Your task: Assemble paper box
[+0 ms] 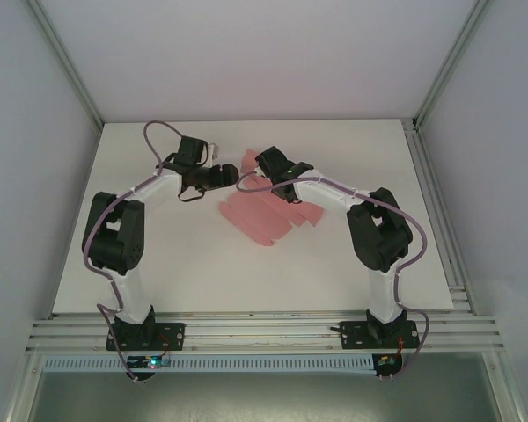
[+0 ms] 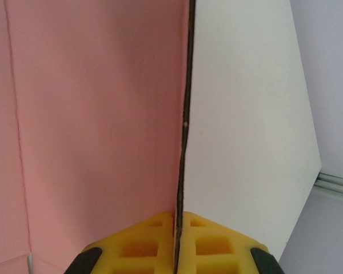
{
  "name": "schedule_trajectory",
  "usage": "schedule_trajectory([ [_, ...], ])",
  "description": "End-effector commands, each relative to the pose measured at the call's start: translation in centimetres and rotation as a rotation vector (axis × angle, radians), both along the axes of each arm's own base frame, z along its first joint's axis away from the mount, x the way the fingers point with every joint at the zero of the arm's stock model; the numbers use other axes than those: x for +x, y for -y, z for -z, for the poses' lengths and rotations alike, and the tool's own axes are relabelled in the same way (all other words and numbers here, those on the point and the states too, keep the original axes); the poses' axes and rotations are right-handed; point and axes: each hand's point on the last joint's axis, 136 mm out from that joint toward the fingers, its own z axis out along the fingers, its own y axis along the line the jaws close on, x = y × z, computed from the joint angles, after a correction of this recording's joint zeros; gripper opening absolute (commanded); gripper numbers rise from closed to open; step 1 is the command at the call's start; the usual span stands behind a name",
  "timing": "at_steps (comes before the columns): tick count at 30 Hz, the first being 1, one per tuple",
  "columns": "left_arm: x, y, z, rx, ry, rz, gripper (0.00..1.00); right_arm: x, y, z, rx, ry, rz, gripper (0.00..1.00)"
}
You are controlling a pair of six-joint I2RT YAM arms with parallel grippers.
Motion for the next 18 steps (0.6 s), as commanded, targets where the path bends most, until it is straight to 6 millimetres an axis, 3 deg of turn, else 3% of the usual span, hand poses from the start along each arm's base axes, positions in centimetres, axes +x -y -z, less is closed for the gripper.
schedule_trajectory([
  [1, 1.7, 0.1, -0.1, -0.002, 0.021, 0.046, 0.74, -0.7, -0.6, -0.2, 0.068, -0.030, -0.044, 0.00],
  [6, 2.7, 1.3, 1.8, -0.040, -0.028, 0.103, 0.63, -0.8, -1.0, -0.1, 0.128, -0.046, -0.050, 0.00],
  [18, 0.9, 3.1, 4.7, -0.138, -0.109, 0.173, 0.63, -0.8, -0.7, 0.1, 0.141, -0.058, -0.040, 0.00],
])
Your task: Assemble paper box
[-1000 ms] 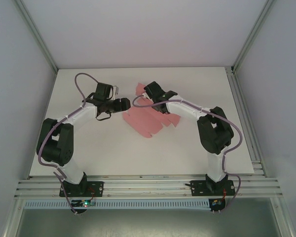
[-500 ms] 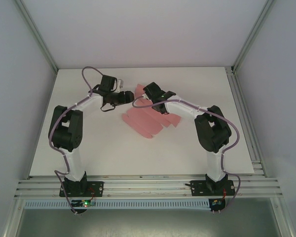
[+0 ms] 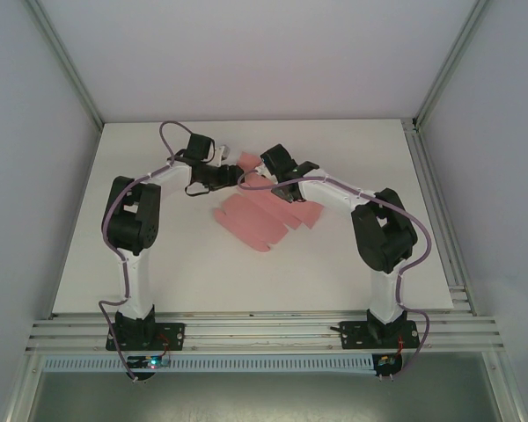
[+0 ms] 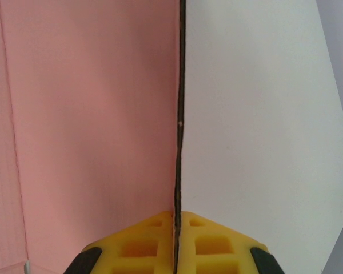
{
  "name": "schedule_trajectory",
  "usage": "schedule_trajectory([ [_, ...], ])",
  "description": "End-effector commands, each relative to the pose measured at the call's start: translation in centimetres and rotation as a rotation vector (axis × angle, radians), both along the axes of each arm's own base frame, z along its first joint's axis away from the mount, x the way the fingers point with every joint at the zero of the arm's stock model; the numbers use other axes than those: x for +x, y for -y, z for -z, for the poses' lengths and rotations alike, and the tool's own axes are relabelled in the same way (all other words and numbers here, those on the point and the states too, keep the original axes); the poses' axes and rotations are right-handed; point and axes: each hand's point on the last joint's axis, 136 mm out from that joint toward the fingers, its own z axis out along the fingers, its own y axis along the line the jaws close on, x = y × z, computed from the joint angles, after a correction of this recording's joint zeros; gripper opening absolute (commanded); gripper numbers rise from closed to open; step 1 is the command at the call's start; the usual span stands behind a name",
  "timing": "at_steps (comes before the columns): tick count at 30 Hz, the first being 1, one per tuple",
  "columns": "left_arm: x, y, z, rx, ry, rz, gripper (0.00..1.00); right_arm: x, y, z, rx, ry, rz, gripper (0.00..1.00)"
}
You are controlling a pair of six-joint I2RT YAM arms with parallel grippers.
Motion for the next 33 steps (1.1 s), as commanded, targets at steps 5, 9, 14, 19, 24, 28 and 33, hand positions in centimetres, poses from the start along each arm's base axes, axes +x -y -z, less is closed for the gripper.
schedule_trajectory([
  [5, -0.8, 1.0, 1.7, -0.039, -0.048, 0.054, 0.60, -0.6, -0.1, -0.5, 0.043, -0.015, 0.000, 0.00],
  [9, -0.9, 1.5, 2.1, -0.023, -0.057, 0.073, 0.60, -0.9, -0.3, -0.7, 0.061, -0.017, -0.005, 0.00],
  [14, -1.7, 2.8, 1.1, -0.064, -0.028, 0.124, 0.51, -1.0, 0.0, -0.5, 0.057, -0.020, 0.012, 0.00],
  [19, -2.3, 2.8, -0.6, 0.024, 0.048, 0.146, 0.46, -1.2, 0.1, -0.3, 0.058, -0.025, 0.020, 0.00],
  [24, -3.2, 4.1, -1.1, 0.052, 0.089, 0.205, 0.46, -1.6, -0.4, 0.1, 0.073, -0.041, 0.012, 0.00],
  [28, -3.7, 5.5, -1.1, 0.020, 0.094, 0.243, 0.46, -2.0, -0.7, 0.3, 0.077, -0.050, 0.006, 0.00],
  [33, -4.7, 7.6, -1.6, -0.010, 0.133, 0.309, 0.46, -2.4, -1.1, 0.6, 0.088, -0.057, -0.004, 0.00],
])
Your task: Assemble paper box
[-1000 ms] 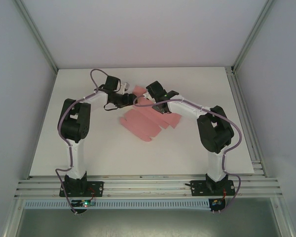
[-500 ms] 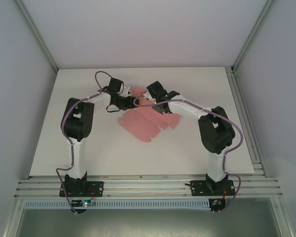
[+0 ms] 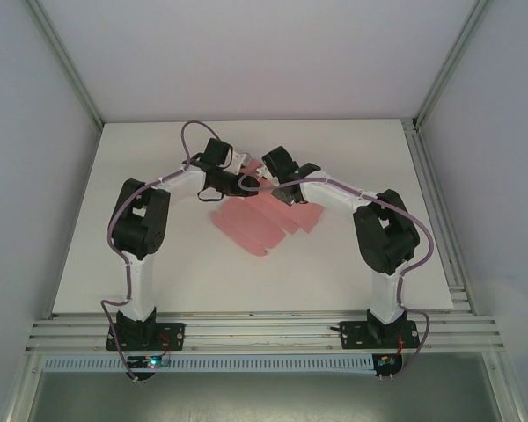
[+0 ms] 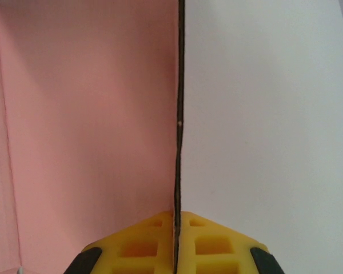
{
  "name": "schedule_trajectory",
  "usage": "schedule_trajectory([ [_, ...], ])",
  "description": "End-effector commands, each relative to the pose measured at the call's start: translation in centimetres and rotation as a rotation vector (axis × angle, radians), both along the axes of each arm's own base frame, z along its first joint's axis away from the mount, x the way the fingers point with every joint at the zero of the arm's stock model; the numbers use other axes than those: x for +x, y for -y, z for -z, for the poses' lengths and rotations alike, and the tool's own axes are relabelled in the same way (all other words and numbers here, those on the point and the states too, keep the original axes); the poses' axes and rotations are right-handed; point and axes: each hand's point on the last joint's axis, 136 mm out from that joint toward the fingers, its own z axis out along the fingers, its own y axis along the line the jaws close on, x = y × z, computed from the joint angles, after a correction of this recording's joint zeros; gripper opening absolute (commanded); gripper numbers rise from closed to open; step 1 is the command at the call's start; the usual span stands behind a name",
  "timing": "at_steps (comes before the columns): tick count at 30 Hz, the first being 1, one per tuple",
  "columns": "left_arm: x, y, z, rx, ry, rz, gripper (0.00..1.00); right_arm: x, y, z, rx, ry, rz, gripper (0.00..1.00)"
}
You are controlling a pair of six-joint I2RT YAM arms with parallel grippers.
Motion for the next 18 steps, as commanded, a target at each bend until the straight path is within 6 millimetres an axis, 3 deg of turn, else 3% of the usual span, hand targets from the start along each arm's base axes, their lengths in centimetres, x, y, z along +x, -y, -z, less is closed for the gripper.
schedule_trajectory([
  [1, -1.1, 2.0, -0.6, -0.018, 0.048, 0.076, 0.46, -1.3, -0.9, 0.0, 0.044, -0.020, -0.014, 0.00],
  [7, -2.0, 2.8, 0.9, -0.060, -0.018, 0.074, 0.46, -1.6, -1.3, 0.2, 0.062, -0.006, -0.041, 0.00],
  [11, -3.0, 1.8, 0.2, -0.042, 0.000, 0.046, 0.46, -1.3, -0.7, -0.1, -0.006, 0.049, -0.063, 0.00],
  [18, -4.1, -5.2, -1.8, 0.072, 0.000, -0.202, 0.56, -1.3, -0.3, -2.7, -0.047, 0.174, -0.166, 0.00],
])
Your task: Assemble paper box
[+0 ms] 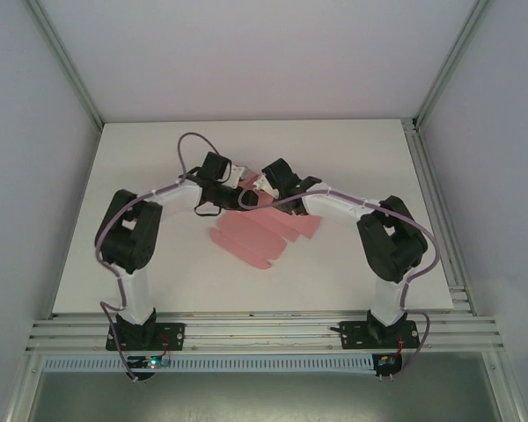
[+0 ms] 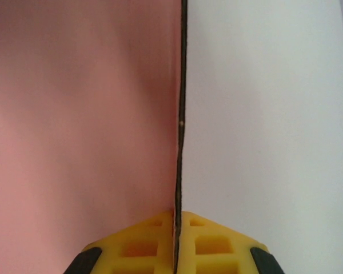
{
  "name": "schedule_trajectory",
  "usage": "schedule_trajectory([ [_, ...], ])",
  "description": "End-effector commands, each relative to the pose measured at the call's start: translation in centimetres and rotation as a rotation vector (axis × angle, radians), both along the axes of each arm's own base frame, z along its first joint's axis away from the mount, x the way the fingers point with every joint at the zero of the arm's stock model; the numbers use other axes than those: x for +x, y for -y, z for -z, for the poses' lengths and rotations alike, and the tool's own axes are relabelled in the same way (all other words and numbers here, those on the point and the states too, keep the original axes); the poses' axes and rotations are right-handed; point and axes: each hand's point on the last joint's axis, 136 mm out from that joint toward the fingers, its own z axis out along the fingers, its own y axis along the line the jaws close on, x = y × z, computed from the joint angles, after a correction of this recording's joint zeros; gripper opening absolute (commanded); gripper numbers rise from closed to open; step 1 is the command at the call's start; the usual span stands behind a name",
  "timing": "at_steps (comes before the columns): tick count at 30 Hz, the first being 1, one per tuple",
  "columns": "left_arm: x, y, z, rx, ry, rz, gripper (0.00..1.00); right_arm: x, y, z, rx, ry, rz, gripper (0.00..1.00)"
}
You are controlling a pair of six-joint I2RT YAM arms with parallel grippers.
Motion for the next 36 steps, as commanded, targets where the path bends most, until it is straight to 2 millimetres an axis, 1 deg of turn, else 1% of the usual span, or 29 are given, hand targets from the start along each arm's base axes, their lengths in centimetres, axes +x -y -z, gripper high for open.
schedule_trajectory([
  [1, 0.5, -4.8, -1.9, 0.034, 0.008, -0.193, 0.61, 0.5, 0.0, -3.0, -0.011, 0.136, -0.072, 0.00],
  [4, 0.2, -7.6, -3.6, 0.044, 0.048, -0.286, 0.79, 0.0, -0.4, -3.5, -0.039, 0.215, -0.160, 0.00],
  [5, 0.2, -8.6, -4.0, 0.069, 0.070, -0.317, 0.87, -0.2, -0.6, -3.7, -0.055, 0.239, -0.181, 0.00],
  [6, 0.2, -9.5, -4.3, 0.093, 0.086, -0.344, 0.96, -0.4, -0.7, -3.8, -0.070, 0.255, -0.200, 0.00],
  [7, 0.3, -10.3, -4.6, 0.117, 0.101, -0.372, 1.00, -0.6, -0.9, -3.9, -0.085, 0.270, -0.220, 0.00],
  [9, 1.2, -12.6, -4.7, 0.163, 0.114, -0.466, 1.00, -0.9, -1.4, -4.2, -0.092, 0.307, -0.257, 0.00],
  [11, 2.5, -14.5, -4.5, 0.154, 0.094, -0.550, 1.00, -1.7, -2.2, -4.4, -0.091, 0.317, -0.325, 0.00],
  [14, 4.6, -17.2, -3.3, 0.136, 0.046, -0.642, 1.00, -3.0, -3.3, -4.7, -0.098, 0.365, -0.428, 0.00],
  [15, 5.2, -17.5, -2.9, 0.119, 0.031, -0.649, 1.00, -3.1, -3.6, -5.0, -0.101, 0.397, -0.443, 0.00],
  [17, 6.2, -17.0, -2.1, 0.057, 0.012, -0.620, 1.00, -3.4, -3.7, -5.1, -0.137, 0.445, -0.458, 0.00],
  [18, 6.5, -16.3, -2.0, 0.020, 0.013, -0.581, 1.00, -3.4, -3.7, -5.2, -0.156, 0.469, -0.466, 0.00],
  [20, 6.8, -14.6, -1.9, -0.051, 0.024, -0.501, 0.96, -3.5, -3.7, -5.0, -0.187, 0.508, -0.472, 0.00],
  [22, 6.8, -13.0, -2.0, -0.122, 0.055, -0.412, 0.88, -3.5, -3.8, -4.8, -0.192, 0.511, -0.469, 0.00],
  [23, 6.7, -12.2, -2.3, -0.162, 0.073, -0.369, 0.82, -3.5, -3.9, -4.7, -0.196, 0.505, -0.470, 0.00],
  [24, 6.4, -11.3, -2.8, -0.204, 0.098, -0.316, 0.79, -3.5, -3.9, -4.6, -0.200, 0.504, -0.466, 0.00],
  [27, 4.6, -9.1, -3.4, -0.273, 0.165, -0.186, 0.75, -2.9, -3.8, -4.9, -0.189, 0.513, -0.432, 0.00],
  [29, 3.3, -8.1, -3.3, -0.281, 0.176, -0.130, 0.67, -2.9, -3.9, -4.8, -0.186, 0.514, -0.435, 0.00],
  [32, 1.4, -7.1, -2.5, -0.265, 0.162, -0.082, 0.55, -3.1, -3.7, -4.6, -0.206, 0.514, -0.449, 0.00],
  [36, -1.7, -5.3, -2.1, -0.247, 0.162, -0.007, 0.51, -3.4, -3.1, -4.0, -0.250, 0.501, -0.450, 0.00],
])
